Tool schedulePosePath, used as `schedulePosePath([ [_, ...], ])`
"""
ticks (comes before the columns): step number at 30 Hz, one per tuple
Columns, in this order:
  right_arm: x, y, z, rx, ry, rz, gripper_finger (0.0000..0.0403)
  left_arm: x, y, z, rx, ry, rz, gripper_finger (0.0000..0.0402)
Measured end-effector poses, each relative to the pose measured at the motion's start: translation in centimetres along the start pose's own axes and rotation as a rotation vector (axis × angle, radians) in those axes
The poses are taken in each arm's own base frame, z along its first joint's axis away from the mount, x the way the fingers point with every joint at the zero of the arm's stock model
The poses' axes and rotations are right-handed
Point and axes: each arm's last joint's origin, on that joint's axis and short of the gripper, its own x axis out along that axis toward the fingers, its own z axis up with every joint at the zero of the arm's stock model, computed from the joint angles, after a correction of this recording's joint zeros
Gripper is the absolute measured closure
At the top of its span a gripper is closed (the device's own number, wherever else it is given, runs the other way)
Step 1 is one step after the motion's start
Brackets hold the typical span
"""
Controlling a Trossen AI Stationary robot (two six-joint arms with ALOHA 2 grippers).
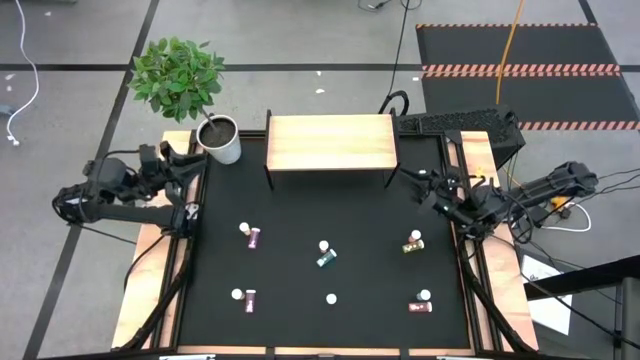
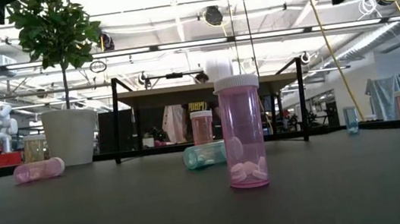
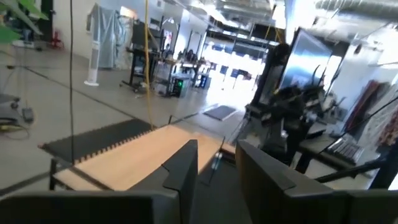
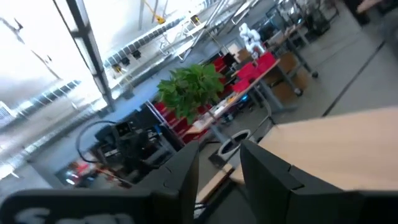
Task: Pick and place medicine bottles onto shelf by color
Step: Put the top left yellow pill bottle on the shelf
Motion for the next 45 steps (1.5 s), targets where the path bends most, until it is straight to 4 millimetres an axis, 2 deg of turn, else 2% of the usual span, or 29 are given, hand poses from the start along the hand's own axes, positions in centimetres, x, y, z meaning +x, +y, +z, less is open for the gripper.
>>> schedulePosePath([
  [3,0.7,0.2,-0.2,-0.035,0.002,-0.014,0.0289,0.0,0.2,-0.9,0.029,0.08,0.02,0.0289],
  [8,1.2,-0.1,-0.5,0.027,0.058,0.048,0.0289,-0.2,0.8,-1.9,0.077,0.163,0.133,0.0289],
  [15,1.7,-1.1,-1.1,-0.061,0.116,0.002,0.0289,0.6,0.2,-1.1,0.153,0.101,0.113,0.0289],
  [19,1.9,-2.1,-2.0,-0.106,0.26,0.012,0.0289,2.0,-0.5,-1.1,0.29,0.128,0.109,0.0288],
  [21,1.7,-3.0,-2.9,-0.142,0.369,-0.037,0.0289,3.2,-1.1,-1.1,0.344,0.137,0.101,0.0288],
  [26,0.8,-5.1,-5.0,-0.23,0.614,-0.177,0.0289,6.8,-3.3,-0.4,0.316,0.038,0.022,0.0288],
  [30,1.1,-4.5,-4.6,-0.254,0.634,-0.078,0.0289,8.9,-4.2,-0.8,0.271,0.031,0.028,0.0288],
  [33,1.3,-3.8,-3.8,-0.268,0.647,-0.057,0.0289,9.7,-4.7,-0.8,0.235,0.072,0.005,0.0288],
  [39,1.4,-3.8,-4.1,-0.39,0.782,-0.119,0.0289,9.9,-5.5,1.0,0.298,0.179,0.004,0.0288],
  [42,2.0,-3.0,-3.9,-0.375,0.808,-0.089,0.0289,9.5,-5.1,2.1,0.35,0.21,0.043,0.0288],
  [45,3.1,-1.3,-3.5,-0.347,0.802,-0.074,0.0289,8.9,-4.6,3.7,0.359,0.233,0.084,0.0288],
])
